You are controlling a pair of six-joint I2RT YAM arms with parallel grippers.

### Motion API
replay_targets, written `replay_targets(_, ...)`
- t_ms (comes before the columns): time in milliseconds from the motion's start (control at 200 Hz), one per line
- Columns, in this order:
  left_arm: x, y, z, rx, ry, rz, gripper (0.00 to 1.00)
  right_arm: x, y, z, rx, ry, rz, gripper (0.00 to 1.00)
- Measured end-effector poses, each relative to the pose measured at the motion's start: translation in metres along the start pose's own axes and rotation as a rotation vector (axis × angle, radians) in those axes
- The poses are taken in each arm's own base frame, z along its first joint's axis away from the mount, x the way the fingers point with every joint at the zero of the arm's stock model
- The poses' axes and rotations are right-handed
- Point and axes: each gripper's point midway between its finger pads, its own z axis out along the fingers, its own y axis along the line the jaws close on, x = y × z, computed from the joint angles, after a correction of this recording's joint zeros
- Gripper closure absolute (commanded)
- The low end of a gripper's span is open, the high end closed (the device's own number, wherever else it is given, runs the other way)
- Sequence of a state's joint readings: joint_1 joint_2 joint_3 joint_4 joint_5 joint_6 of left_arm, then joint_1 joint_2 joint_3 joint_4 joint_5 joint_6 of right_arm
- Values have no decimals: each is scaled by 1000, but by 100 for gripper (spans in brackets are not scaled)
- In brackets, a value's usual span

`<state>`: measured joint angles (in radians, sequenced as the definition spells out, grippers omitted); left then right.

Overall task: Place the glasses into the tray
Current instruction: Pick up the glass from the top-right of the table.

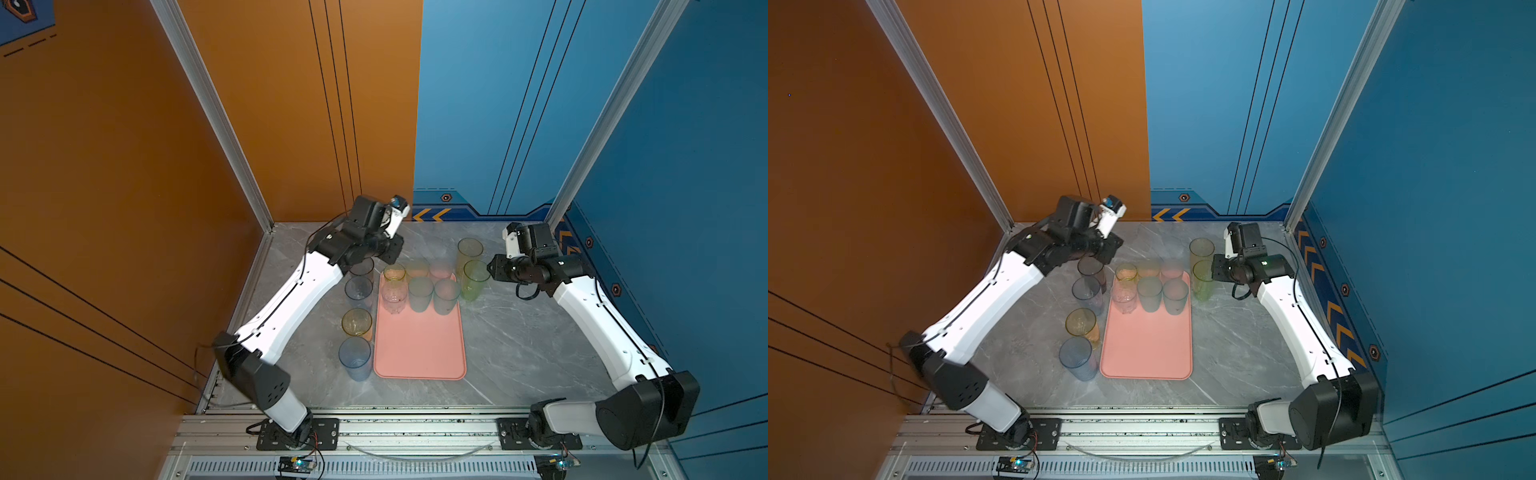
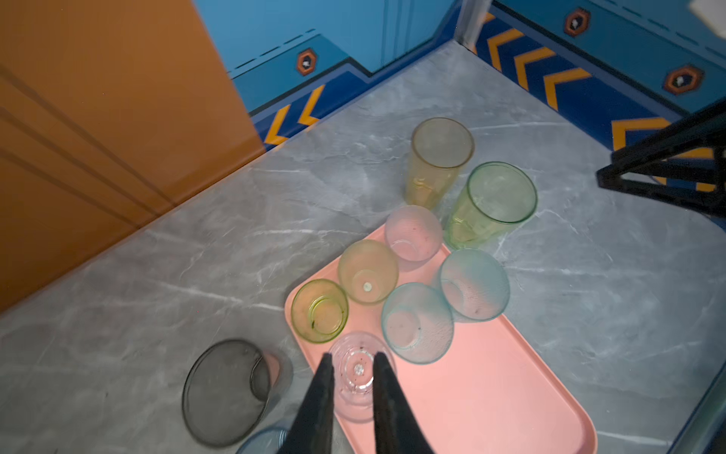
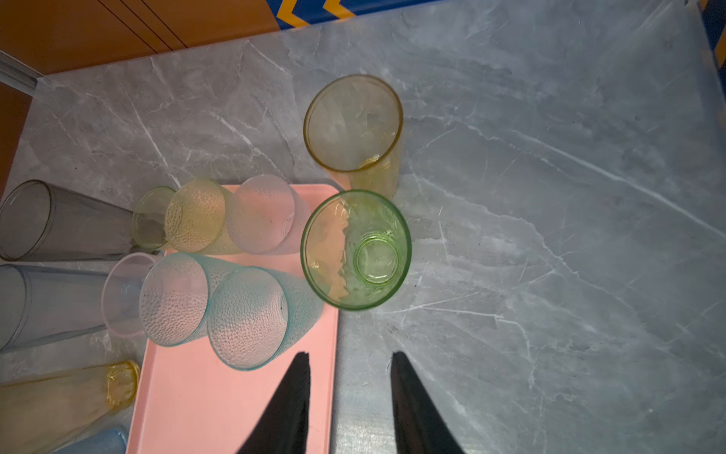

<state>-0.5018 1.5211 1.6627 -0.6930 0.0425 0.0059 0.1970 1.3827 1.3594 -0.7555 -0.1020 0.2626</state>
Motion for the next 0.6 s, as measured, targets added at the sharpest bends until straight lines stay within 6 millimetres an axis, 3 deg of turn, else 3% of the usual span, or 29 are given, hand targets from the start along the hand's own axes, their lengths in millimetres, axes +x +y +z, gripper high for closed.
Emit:
replay_targets(135, 34, 54, -13, -103, 1, -152, 80, -21, -4, 15, 15, 8, 9, 73)
replay_targets(220, 53, 71, -12, -134, 27, -211, 80, -35, -8, 29, 26, 22, 17, 73)
replay_targets(371, 69, 76, -5, -133, 56, -248, 80, -53, -13, 56, 46, 55, 24, 74)
replay_targets(601, 63, 72, -1, -98, 36, -259, 80, -65, -20, 93, 75, 127, 22, 75)
